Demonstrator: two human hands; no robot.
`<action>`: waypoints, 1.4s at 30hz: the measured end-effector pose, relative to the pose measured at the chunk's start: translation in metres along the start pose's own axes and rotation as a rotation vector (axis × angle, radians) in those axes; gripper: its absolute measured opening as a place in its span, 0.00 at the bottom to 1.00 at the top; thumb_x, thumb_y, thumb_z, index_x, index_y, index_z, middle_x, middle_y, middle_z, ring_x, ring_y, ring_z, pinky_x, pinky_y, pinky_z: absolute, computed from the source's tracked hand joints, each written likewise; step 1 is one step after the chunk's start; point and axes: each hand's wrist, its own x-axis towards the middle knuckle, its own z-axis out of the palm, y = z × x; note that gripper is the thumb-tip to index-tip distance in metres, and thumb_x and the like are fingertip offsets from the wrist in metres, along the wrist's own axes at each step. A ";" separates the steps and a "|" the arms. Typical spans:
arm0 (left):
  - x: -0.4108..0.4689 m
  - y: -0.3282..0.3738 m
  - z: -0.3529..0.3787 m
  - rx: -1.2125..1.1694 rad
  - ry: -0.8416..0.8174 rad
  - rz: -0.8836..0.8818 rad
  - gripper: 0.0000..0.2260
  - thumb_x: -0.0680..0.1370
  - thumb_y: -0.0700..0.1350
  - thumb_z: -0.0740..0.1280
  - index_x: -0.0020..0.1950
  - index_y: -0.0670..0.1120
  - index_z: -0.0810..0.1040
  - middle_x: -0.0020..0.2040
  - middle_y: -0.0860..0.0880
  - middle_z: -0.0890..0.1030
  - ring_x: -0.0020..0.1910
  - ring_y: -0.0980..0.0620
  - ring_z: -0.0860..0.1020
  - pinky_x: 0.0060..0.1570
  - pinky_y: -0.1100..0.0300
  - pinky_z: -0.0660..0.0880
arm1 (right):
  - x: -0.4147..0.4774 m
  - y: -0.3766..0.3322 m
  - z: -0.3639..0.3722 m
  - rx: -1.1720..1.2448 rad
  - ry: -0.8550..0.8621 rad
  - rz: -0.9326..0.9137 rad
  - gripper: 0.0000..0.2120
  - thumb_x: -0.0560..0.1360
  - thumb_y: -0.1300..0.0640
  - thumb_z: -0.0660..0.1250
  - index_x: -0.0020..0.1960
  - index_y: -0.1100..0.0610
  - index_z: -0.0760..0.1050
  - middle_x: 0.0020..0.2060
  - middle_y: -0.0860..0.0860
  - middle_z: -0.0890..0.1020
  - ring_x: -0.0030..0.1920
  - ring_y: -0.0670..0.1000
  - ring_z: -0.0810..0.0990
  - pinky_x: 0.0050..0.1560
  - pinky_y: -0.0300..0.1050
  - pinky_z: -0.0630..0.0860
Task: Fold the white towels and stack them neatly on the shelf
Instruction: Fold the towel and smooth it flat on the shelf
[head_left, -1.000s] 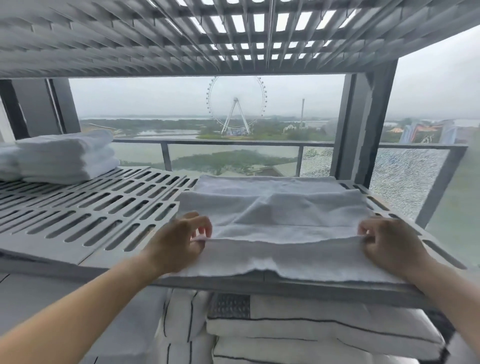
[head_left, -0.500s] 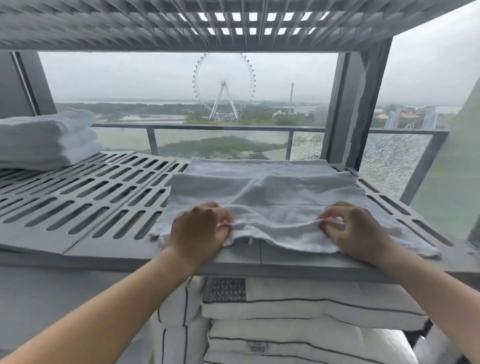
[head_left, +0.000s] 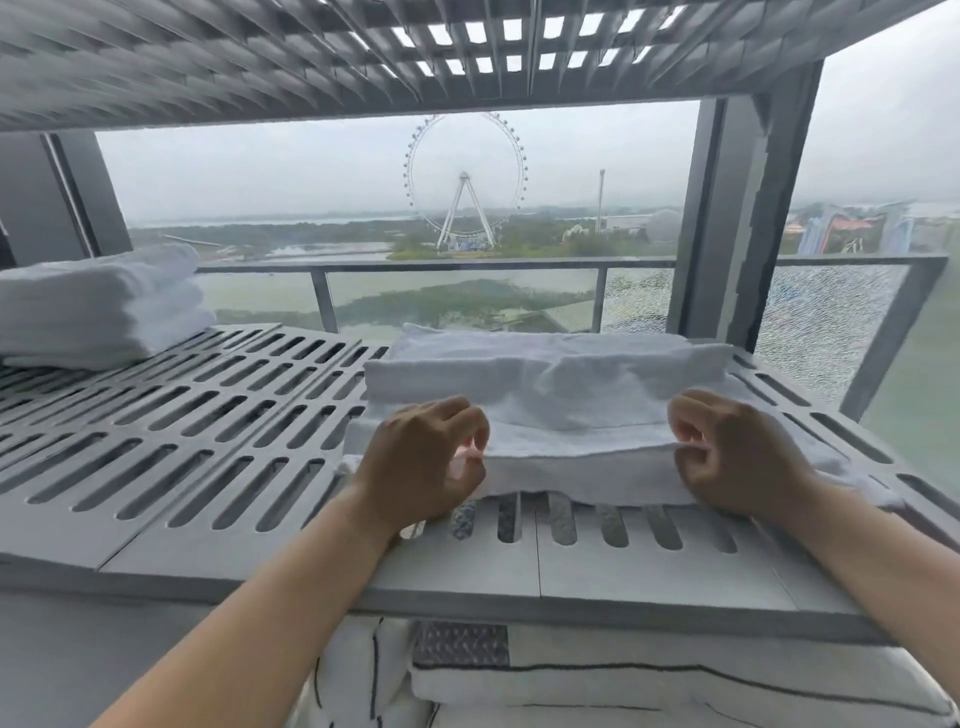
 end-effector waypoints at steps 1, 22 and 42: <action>0.000 0.000 -0.001 -0.007 -0.001 -0.001 0.08 0.64 0.42 0.71 0.38 0.50 0.73 0.34 0.58 0.73 0.30 0.56 0.71 0.34 0.64 0.66 | 0.000 -0.002 0.000 0.007 0.022 -0.018 0.14 0.59 0.64 0.60 0.33 0.49 0.57 0.25 0.43 0.62 0.25 0.44 0.61 0.26 0.35 0.54; -0.003 0.002 -0.006 -0.154 -0.227 0.103 0.10 0.69 0.53 0.71 0.46 0.52 0.76 0.37 0.60 0.71 0.32 0.56 0.72 0.30 0.64 0.66 | 0.004 -0.033 0.015 0.222 -0.146 -0.186 0.08 0.69 0.46 0.72 0.46 0.46 0.80 0.37 0.42 0.74 0.34 0.36 0.72 0.32 0.34 0.62; -0.002 0.005 0.001 -0.109 -0.169 0.064 0.09 0.77 0.52 0.65 0.43 0.48 0.79 0.37 0.57 0.75 0.31 0.54 0.74 0.31 0.62 0.69 | 0.001 -0.043 0.010 0.160 -0.223 -0.132 0.17 0.64 0.32 0.67 0.43 0.43 0.77 0.36 0.40 0.74 0.32 0.38 0.71 0.32 0.31 0.62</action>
